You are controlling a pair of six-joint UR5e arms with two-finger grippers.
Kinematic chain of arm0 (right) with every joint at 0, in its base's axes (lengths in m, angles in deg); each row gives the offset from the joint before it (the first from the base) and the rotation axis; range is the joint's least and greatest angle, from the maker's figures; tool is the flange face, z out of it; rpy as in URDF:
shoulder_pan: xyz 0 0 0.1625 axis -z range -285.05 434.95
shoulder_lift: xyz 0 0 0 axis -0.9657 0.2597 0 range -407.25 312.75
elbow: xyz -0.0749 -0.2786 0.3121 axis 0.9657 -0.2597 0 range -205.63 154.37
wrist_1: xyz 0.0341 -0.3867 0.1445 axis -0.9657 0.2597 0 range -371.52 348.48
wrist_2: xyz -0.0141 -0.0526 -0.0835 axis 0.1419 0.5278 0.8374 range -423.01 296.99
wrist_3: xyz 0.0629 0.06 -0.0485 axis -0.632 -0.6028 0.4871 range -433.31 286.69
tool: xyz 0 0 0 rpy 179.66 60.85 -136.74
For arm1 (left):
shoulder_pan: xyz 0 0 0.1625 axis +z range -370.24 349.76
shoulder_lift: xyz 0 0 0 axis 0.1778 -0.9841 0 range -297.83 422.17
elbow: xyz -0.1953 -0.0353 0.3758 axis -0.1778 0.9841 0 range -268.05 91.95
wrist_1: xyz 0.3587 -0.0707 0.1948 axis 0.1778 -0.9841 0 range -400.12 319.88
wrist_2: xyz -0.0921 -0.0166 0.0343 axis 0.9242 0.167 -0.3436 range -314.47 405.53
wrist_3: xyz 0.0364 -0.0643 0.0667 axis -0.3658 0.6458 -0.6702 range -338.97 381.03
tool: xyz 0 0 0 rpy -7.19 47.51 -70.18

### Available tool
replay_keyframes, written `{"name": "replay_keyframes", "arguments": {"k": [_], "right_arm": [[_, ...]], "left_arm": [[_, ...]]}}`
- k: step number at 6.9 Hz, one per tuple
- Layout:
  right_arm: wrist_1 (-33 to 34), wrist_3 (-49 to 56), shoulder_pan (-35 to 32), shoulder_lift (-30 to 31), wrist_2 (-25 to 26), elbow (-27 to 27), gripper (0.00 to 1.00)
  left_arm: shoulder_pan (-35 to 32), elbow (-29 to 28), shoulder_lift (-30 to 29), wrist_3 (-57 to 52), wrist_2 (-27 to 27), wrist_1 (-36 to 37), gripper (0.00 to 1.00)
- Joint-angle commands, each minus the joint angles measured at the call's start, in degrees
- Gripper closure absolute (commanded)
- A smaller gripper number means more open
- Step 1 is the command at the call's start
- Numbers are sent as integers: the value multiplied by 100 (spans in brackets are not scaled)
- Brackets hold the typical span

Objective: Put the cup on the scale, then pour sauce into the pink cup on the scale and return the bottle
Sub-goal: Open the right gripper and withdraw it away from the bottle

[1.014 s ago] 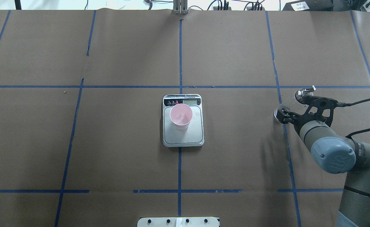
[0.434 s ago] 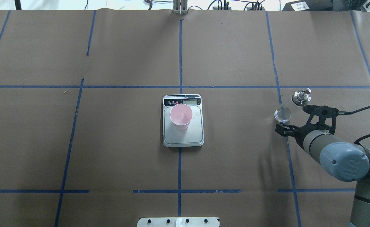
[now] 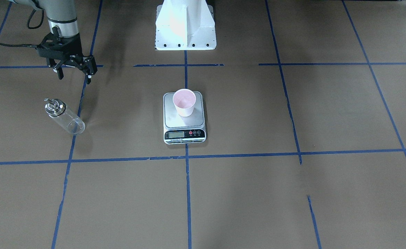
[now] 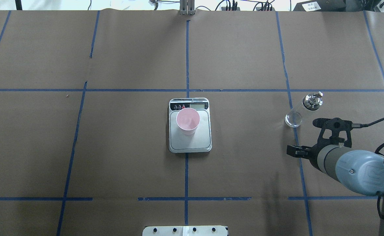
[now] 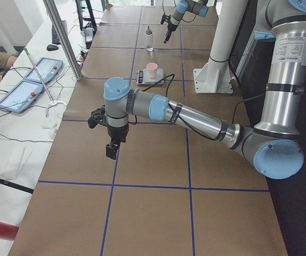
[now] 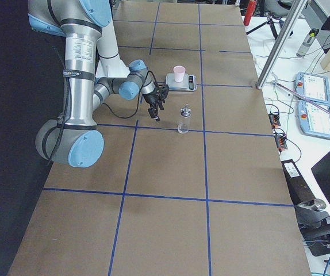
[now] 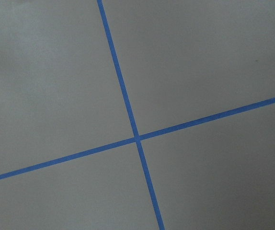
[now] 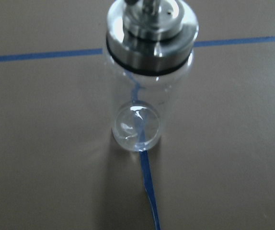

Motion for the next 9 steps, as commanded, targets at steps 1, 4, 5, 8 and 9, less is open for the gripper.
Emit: {"name": "replay_keyframes", "arguments": {"k": [1, 4, 5, 8, 9], "right_arm": [[695, 9, 43, -21, -1069, 665, 0], [1975, 436, -1093, -692, -2437, 1406, 0], [2737, 979, -1883, -1428, -3019, 1398, 0], [3510, 3086, -3326, -2007, -3436, 1067, 0], [3457, 4094, -4150, -2007, -3890, 568, 0]], "left_arm": [[6, -3, 0, 2, 0, 0, 0], [-2, 41, -35, -7, 0, 0, 0], [-2, 41, -35, 2, 0, 0, 0], [-2, 94, -44, 2, 0, 0, 0], [-2, 120, -44, 2, 0, 0, 0]]}}
